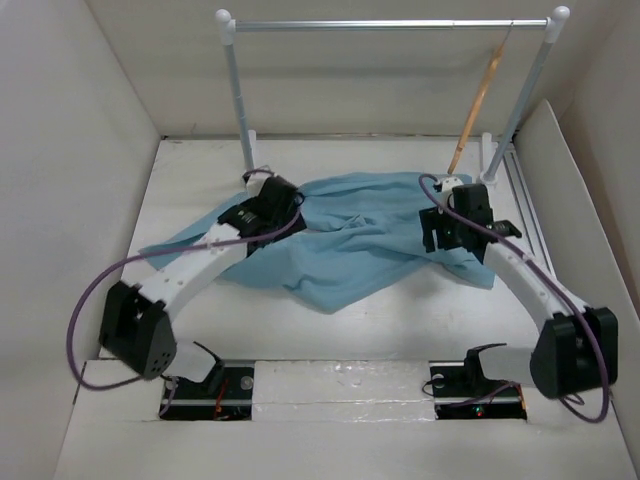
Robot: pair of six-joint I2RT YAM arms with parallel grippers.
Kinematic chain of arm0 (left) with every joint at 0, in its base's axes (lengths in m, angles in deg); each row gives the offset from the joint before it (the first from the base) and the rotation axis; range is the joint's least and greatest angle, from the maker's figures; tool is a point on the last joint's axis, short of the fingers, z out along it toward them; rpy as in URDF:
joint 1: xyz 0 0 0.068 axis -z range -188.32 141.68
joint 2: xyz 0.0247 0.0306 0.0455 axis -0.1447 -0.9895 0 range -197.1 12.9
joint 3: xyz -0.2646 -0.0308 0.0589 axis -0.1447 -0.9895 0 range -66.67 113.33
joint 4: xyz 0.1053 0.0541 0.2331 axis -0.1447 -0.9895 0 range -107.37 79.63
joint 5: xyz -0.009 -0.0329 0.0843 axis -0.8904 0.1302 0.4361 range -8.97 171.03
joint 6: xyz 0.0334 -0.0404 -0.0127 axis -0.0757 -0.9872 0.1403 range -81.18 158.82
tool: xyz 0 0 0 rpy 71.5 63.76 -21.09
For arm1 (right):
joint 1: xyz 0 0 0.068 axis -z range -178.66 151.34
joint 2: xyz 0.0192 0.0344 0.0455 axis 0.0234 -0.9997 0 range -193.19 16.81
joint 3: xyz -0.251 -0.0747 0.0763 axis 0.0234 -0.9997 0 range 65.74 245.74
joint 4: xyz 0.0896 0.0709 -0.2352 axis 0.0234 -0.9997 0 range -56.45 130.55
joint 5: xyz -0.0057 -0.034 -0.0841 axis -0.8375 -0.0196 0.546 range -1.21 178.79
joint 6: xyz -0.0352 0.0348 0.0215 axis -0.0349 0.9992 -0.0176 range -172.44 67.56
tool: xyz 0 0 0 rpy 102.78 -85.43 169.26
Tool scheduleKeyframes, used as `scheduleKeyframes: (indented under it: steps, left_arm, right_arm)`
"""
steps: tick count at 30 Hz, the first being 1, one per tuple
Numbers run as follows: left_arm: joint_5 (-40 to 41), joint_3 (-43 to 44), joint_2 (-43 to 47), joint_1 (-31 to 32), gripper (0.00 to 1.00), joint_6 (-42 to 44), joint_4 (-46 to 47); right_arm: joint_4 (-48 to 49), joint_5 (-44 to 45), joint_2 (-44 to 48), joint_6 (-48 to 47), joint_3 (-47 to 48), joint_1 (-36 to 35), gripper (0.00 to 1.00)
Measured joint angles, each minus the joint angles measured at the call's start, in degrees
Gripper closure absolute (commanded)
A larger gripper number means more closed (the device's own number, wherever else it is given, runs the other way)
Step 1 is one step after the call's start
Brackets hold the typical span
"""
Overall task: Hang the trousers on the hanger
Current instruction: Flatten out the trousers at the center of the board.
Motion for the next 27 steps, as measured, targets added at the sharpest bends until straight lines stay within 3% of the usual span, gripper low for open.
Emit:
scheduleKeyframes:
  steps: [4, 8, 13, 16, 18, 19, 20, 21, 27]
  left_arm:
    - [-0.8, -15.1, 15.1, -5.2, 0.26, -3.9, -1.1]
    - [-6.2, -30.6, 28.6, -18.1, 0.25, -8.3, -0.4]
    - [-11.4, -40.8, 31.9, -29.9, 0.25, -11.8, 3.8]
    - [-13.0, -41.7, 28.7, -31.3, 0.36, -12.7, 8.4]
    - [-13.6, -41.4, 24.2, -31.3, 0.51, -13.0, 11.8]
    - [-13.9, -41.2, 21.6, -31.3, 0.61, -13.2, 13.2]
    - [-14.2, -41.2, 18.9, -31.3, 0.92, -13.0, 14.5]
    - [-14.7, -40.7, 16.8, -31.3, 1.00, -13.2, 15.5]
    - [-14.6, -33.6, 12.8, -30.2, 1.00, -10.7, 12.5]
  right_arm:
    - [-0.3, -2.3, 10.3, 1.4, -4.9, -7.7, 0.23]
    - [-0.7, -4.0, 15.5, 2.6, -8.5, -14.6, 0.23]
    - [-1.3, -5.5, 16.9, 3.1, -10.9, -20.2, 0.23]
    - [-1.6, -5.7, 16.9, 3.1, -11.1, -22.5, 0.23]
    - [-1.8, -5.7, 16.9, 3.1, -11.1, -23.5, 0.23]
    - [-1.9, -5.7, 17.1, 3.3, -11.1, -23.9, 0.23]
    - [-2.0, -5.7, 17.3, 3.4, -11.1, -24.0, 0.23]
    - [-2.0, -5.7, 17.6, 3.6, -11.2, -24.2, 0.23]
    - [-2.0, -5.5, 20.0, 5.0, -11.3, -24.7, 0.23]
